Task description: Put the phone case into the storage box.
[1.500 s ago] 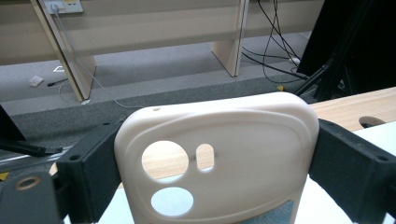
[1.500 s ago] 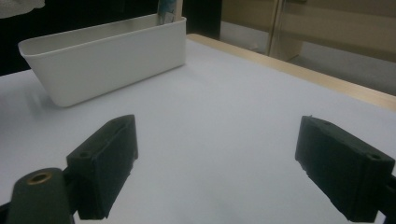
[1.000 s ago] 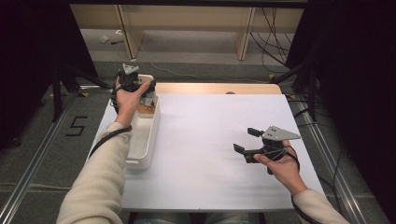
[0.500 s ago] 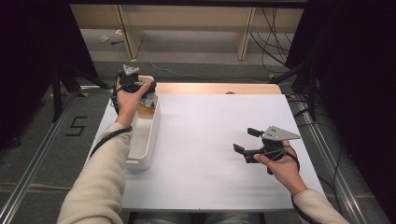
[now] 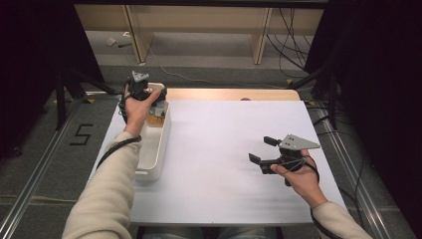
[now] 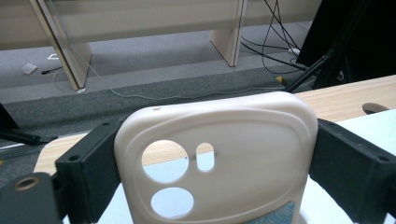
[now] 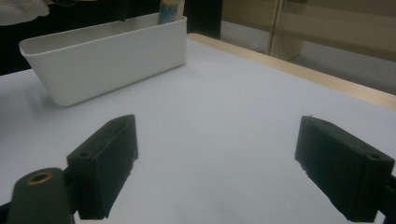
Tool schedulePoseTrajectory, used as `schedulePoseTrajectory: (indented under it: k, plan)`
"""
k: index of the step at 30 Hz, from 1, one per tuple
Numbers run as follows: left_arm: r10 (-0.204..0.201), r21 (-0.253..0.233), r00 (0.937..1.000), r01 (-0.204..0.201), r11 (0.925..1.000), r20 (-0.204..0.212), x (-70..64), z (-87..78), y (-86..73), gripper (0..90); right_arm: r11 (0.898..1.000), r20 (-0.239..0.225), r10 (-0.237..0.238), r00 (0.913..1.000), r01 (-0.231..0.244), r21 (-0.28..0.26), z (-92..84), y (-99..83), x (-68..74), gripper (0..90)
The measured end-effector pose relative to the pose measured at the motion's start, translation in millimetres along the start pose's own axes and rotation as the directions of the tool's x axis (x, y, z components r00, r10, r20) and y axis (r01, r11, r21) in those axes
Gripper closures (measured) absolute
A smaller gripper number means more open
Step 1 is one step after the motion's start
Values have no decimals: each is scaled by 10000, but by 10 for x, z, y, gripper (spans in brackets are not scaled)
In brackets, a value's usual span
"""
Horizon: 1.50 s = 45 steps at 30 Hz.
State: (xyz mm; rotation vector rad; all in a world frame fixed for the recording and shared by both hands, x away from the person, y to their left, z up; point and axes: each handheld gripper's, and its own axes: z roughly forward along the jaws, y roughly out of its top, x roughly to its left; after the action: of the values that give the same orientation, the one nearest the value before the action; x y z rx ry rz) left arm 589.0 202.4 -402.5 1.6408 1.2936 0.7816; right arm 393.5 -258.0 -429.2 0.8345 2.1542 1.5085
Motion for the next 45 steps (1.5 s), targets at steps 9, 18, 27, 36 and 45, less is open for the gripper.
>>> schedulePoseTrajectory:
  k: [9,18,27,36,45]
  plan:
    - [-14,49,10000,14,10000,8,0,19,-14,94,10000,-19,-26,10000,26,43,1,-2,0,142]
    - [-52,114,10000,52,9999,1,4,30,-27,93,10000,-21,-25,10000,25,40,-1,0,1,142]
    - [-63,136,10000,62,9999,24,3,45,-37,91,10000,-27,-19,10000,19,39,2,-1,2,142]
    - [-59,115,10000,58,9999,47,3,51,-43,89,10000,-22,-22,10000,22,39,1,-1,3,142]
    - [-94,187,9998,91,9998,158,23,73,-70,79,10000,-43,-15,10000,15,71,2,-2,4,142]
